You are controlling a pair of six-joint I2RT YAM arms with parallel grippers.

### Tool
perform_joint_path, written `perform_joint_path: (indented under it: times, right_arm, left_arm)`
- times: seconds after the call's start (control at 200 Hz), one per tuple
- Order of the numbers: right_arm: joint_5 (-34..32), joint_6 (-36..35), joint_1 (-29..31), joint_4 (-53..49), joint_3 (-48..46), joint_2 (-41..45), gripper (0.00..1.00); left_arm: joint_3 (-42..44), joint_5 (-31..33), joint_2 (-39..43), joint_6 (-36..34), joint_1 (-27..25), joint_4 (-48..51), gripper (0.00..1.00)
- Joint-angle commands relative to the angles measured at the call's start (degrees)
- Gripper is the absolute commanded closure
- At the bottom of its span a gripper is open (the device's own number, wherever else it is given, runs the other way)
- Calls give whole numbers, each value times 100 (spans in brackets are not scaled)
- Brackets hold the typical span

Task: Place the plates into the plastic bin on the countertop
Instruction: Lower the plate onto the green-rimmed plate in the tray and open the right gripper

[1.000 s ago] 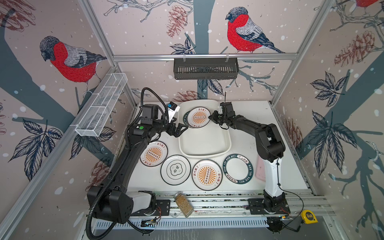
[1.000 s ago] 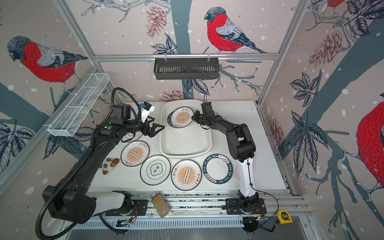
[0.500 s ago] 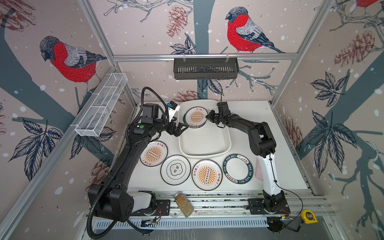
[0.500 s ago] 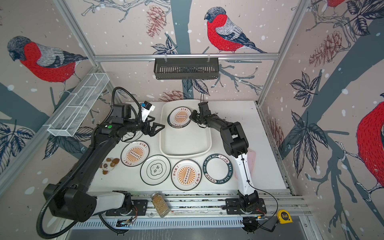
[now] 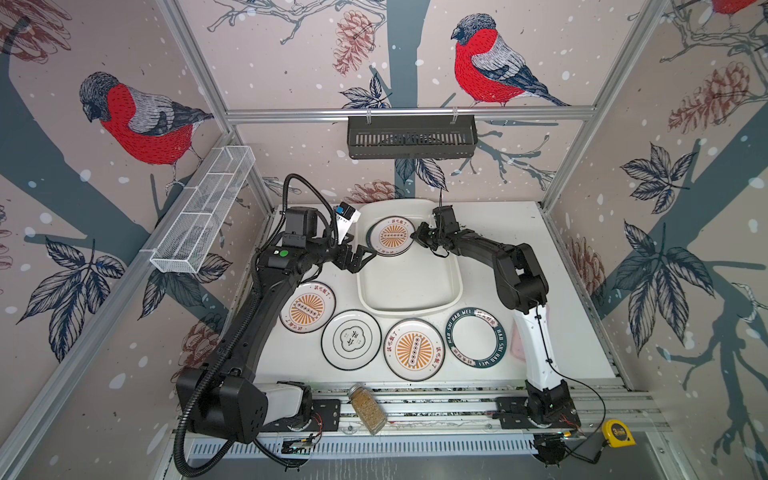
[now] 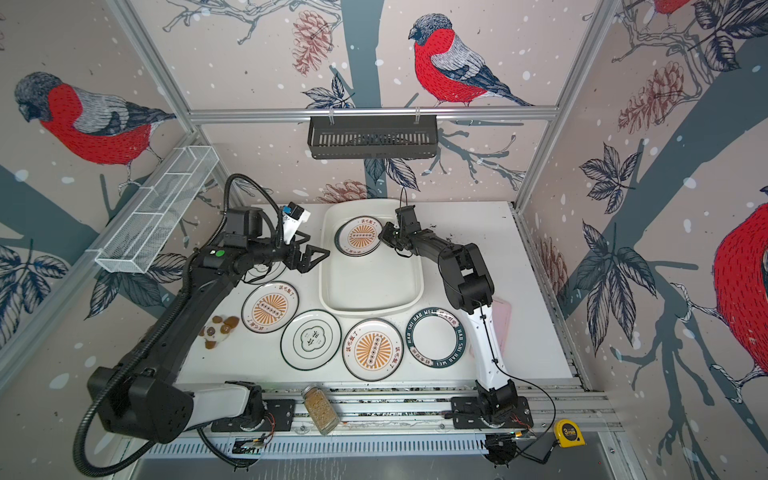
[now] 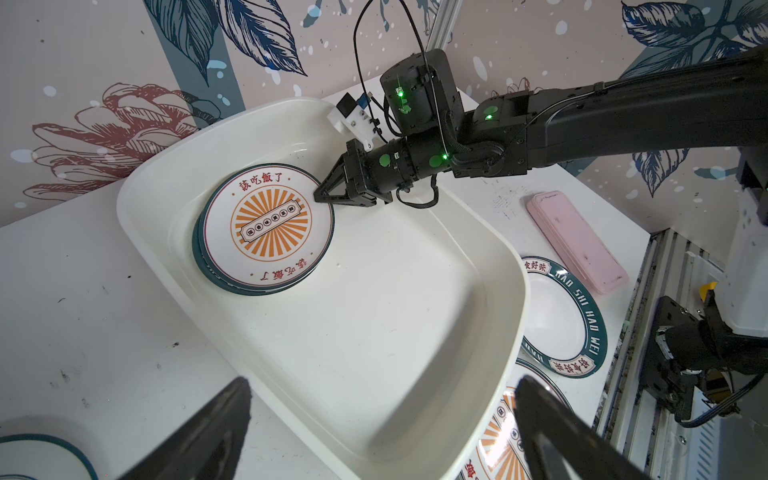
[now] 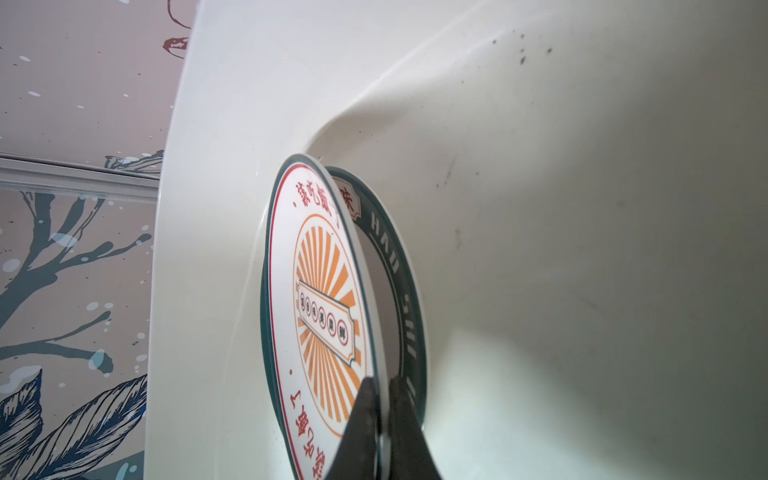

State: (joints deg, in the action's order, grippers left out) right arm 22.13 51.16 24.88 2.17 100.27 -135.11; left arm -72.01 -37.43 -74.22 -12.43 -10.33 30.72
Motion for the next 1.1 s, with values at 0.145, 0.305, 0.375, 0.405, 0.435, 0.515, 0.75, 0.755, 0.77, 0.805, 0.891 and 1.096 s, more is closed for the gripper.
perform_joint_path:
  times: [0.145, 0.305, 0.375, 0.405, 0.435, 0.515, 0.75, 0.755, 0.77, 0.805, 0.891, 1.096]
  right_arm:
    - [15, -15, 8, -39, 36, -34, 84]
    - [-26, -53, 8, -145, 32, -44, 82]
    - [-88, -70, 16, -204, 2, -24, 82]
    - [-102, -83, 12, -216, -20, -20, 82]
    - [-111, -88, 22, -217, -46, 3, 81]
    - [-146, -112, 18, -242, -85, 35, 80]
    - [-174, -178, 40, -331, -95, 70, 79]
    - [-174, -177, 41, -331, -95, 76, 79]
    - [-174, -176, 43, -332, -95, 73, 79]
    - [-182, -176, 43, -342, -88, 81, 79]
    - [-178, -170, 51, -350, -65, 90, 79]
    - [-195, -228, 115, -486, 111, 82, 79]
  left_arm:
    - [-23, -130, 46, -129, 4, -72, 2]
    - [-29, -133, 31, -129, -3, -76, 2]
    - [-29, -133, 33, -131, 4, -68, 2]
    - [-33, -133, 44, -135, -1, -64, 2]
    - [-33, -132, 45, -137, 4, -65, 2]
    - [-49, -146, 46, -129, 5, -66, 2]
    - [-27, -155, 80, -123, 3, -57, 2]
    - [-30, -157, 81, -121, 4, -57, 2]
    - [-25, -154, 82, -132, 4, -57, 2]
    - [-28, -144, 89, -132, 0, -58, 2]
    - [-29, -138, 91, -134, 4, -66, 2]
    - [-2, -168, 95, -124, 4, -71, 2]
